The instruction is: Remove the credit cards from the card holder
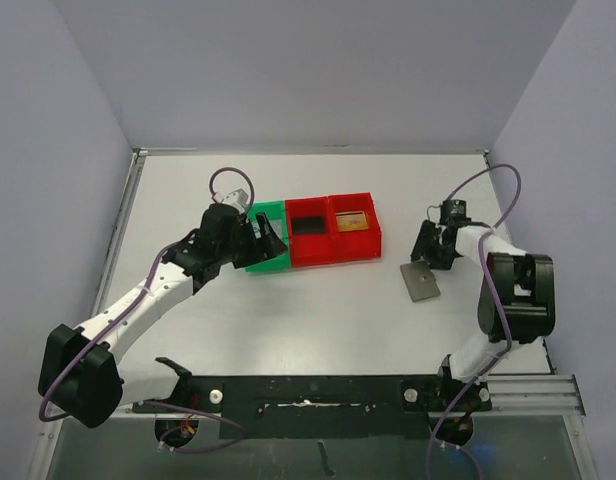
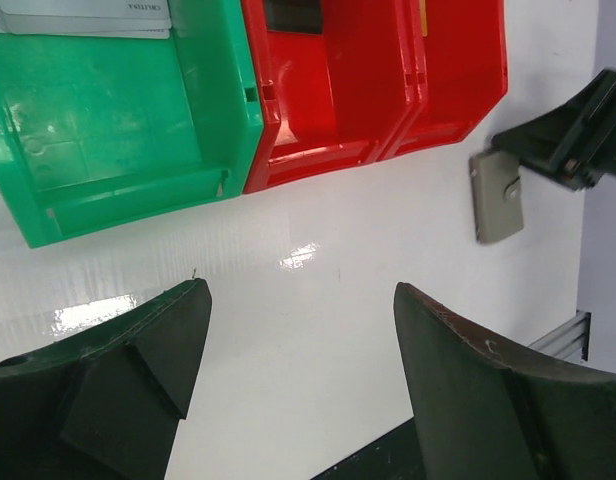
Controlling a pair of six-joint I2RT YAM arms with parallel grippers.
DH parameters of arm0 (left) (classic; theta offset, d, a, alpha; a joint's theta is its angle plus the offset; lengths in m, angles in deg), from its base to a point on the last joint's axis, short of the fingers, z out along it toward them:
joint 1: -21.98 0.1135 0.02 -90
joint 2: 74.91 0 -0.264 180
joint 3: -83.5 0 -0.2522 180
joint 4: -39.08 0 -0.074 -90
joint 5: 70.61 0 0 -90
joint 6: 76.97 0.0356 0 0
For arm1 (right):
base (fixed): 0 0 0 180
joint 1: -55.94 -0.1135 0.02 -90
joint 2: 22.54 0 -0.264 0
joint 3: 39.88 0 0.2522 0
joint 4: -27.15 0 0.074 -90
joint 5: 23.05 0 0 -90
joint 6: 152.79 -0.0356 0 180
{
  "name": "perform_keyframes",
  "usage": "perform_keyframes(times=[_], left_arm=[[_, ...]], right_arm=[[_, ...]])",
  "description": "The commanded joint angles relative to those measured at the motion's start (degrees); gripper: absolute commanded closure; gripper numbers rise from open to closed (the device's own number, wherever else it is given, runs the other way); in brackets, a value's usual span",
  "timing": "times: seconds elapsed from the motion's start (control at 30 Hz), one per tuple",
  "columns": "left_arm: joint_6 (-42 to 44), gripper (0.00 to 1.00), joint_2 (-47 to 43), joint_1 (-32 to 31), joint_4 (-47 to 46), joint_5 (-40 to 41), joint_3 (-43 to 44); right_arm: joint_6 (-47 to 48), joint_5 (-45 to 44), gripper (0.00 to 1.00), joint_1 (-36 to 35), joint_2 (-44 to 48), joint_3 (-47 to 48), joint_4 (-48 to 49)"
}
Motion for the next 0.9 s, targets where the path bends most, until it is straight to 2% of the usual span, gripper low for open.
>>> perform_keyframes(times=[0.0, 0.13, 0.27, 0.37, 0.47, 0.7, 0.87], left_arm=[[-2.1, 0.26, -3.5, -0.8, -6.0, -2.4, -1.6], [-3.0, 0.27, -4.1, -1.6, -6.8, -2.6, -2.4], [-3.5, 0.27, -4.5, -2.5, -7.7, -2.5, -3.0], [-3.4, 0.27, -4.1, -3.7, -8.3, -2.5, -2.9], [-3.3, 0.27, -3.8, -4.6, -8.7, -2.4, -2.7], [-3.5, 0.27, -2.8, -6.6, -10.2, -2.0, -3.3], [-4.6, 0.27, -2.0, -7.6, -11.8, -1.8, -3.9]], right_arm=[[-8.5, 3.1, 0.47, -6.6, 13.2, -13.8, 4.5], [-14.1, 1.9, 0.41, -11.8, 25.0, -19.6, 3.2], [-13.4, -2.1, 0.32, -12.7, 34.4, -19.9, -2.8], [-12.9, -6.6, 0.29, -12.6, 36.2, -18.7, -9.7], [-13.5, -6.2, 0.28, -12.6, 37.2, -20.2, -11.7], [-18.5, 4.8, 0.31, -14.0, 37.8, -27.9, -6.7], [-25.1, 7.4, 0.35, -20.4, 37.7, -29.3, -1.7]])
